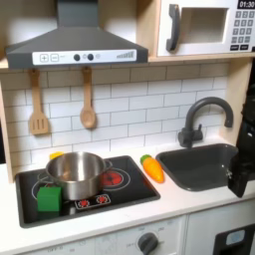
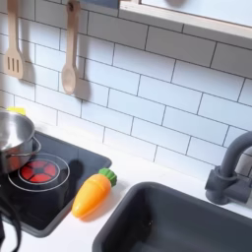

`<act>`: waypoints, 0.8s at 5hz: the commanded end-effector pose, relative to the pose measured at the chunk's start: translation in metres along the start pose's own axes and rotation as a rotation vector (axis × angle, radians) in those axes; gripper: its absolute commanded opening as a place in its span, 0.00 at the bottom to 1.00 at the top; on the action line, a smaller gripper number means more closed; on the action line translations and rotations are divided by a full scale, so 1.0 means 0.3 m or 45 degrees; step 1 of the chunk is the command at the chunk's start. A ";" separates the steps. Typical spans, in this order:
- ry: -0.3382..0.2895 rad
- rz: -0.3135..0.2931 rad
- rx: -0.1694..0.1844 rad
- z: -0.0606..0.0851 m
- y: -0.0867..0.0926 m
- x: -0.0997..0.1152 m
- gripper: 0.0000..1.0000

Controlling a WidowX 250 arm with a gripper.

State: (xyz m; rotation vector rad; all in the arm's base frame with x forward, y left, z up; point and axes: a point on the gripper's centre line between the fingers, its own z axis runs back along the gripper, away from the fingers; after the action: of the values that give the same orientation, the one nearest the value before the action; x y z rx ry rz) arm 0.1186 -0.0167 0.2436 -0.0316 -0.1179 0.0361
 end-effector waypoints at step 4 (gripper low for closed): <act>-0.094 0.128 -0.103 -0.027 0.022 0.148 1.00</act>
State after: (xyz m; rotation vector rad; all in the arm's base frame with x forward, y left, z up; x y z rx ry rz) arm 0.1642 -0.0081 0.2416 -0.1174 -0.1930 0.1380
